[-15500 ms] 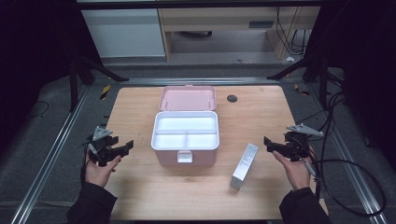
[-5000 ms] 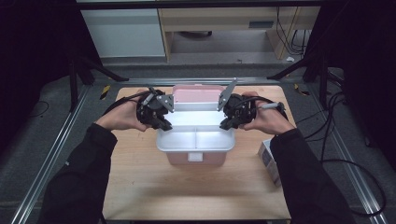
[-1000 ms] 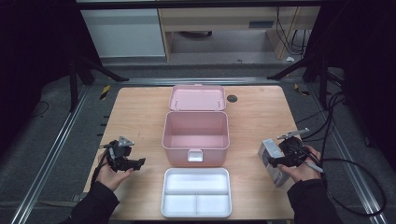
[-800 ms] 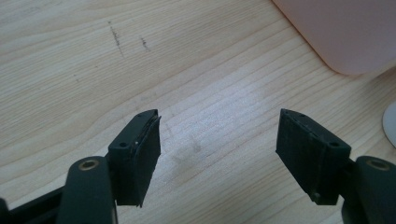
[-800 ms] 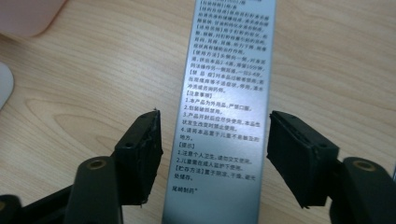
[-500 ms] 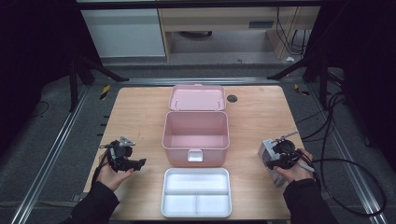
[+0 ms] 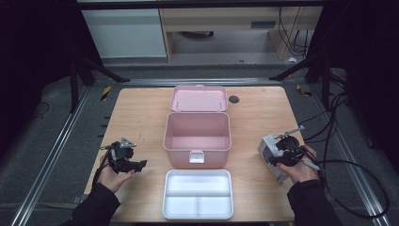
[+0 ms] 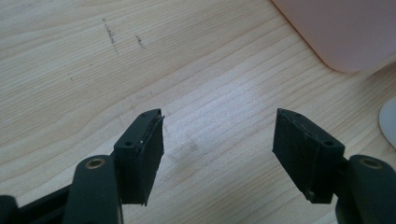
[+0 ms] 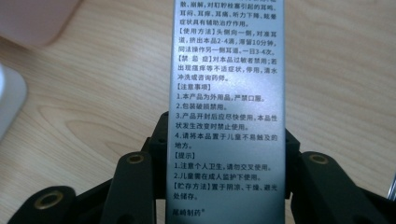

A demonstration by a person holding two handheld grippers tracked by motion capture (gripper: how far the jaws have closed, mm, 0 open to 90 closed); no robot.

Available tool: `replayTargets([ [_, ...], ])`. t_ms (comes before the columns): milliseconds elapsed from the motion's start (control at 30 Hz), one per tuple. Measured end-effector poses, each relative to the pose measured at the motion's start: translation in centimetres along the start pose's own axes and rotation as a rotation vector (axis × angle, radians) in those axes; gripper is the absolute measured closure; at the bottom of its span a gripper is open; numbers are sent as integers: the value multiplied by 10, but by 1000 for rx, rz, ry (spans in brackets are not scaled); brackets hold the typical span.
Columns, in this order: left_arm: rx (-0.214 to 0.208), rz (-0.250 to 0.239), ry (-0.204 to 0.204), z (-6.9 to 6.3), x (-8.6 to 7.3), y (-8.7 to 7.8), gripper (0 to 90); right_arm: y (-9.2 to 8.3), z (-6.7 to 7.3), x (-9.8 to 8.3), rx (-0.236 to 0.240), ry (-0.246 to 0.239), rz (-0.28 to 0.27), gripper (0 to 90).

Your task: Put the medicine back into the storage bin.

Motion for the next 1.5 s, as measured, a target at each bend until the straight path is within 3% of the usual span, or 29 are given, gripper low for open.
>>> replayTargets([
  [467, -8, -1, 7, -1, 1, -1, 331, -44, 21, 60, 32, -68, -140, 565],
  [867, -15, 2, 15, -3, 1, 1, 332, -70, 43, 111, 58, -134, -206, 566],
  [1100, -16, 2, 12, -2, 0, 1, 334, -73, 63, 135, 99, -181, -218, 566],
  [1500, -18, 1, 13, -2, 0, 2, 337, -59, 100, 172, 159, -251, -221, 567],
])
Point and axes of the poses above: each handheld gripper's, and its own axes: y roughly forward along the jaws, x roughly out of its top, z roughly to its left, the point moved 9 cm from there along y, roughly forward along the jaws, and after that the axes turned 6 degrees about x, right-handed, at the moved point
